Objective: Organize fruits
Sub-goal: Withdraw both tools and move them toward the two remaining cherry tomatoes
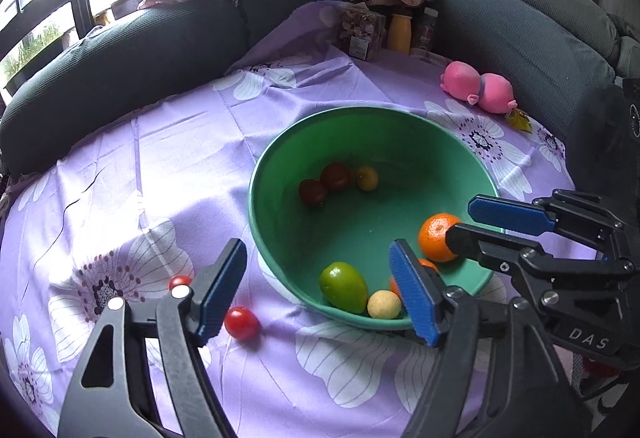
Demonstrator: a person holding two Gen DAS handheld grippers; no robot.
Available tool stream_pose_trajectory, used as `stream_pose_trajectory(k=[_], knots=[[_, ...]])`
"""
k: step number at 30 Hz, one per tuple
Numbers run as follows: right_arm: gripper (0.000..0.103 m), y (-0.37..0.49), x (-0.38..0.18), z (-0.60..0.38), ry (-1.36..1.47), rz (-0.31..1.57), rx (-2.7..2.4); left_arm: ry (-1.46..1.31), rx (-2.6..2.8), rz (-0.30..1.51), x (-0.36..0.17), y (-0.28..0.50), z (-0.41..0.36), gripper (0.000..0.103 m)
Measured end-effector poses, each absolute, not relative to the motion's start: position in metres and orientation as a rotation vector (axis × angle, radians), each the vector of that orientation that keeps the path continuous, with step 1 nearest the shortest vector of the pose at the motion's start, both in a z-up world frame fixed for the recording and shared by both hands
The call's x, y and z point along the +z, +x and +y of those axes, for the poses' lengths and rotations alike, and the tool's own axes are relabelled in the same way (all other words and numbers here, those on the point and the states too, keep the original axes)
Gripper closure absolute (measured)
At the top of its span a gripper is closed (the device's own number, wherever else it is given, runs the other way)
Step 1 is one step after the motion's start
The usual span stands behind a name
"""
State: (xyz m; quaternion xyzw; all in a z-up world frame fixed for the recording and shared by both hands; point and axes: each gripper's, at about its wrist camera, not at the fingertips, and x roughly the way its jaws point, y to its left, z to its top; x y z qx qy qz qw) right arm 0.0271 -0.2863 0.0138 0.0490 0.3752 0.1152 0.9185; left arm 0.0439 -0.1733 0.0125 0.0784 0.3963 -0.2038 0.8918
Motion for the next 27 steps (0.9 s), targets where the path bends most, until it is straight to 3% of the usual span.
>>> stream_pose_trajectory(k=[6, 8, 9, 27], knots=[[0.071, 0.009, 0.024, -0.277, 0.092, 0.743, 0.287, 0.129, -0.362, 0.81, 0.016, 0.022, -0.151, 0.019], [0.059, 0.004, 0.025, -0.274, 0.092, 0.74, 0.31, 0.111, -0.334, 0.818, 0.014, 0.015, -0.142, 0.016], [0.058, 0.002, 0.025, -0.272, 0.093, 0.74, 0.321, 0.102, -0.323, 0.823, 0.012, 0.012, -0.137, 0.015], [0.057, -0.014, 0.002, -0.202, -0.003, 0.805, 0.512, -0.101, -0.117, 0.943, -0.034, -0.049, -0.015, 0.014]])
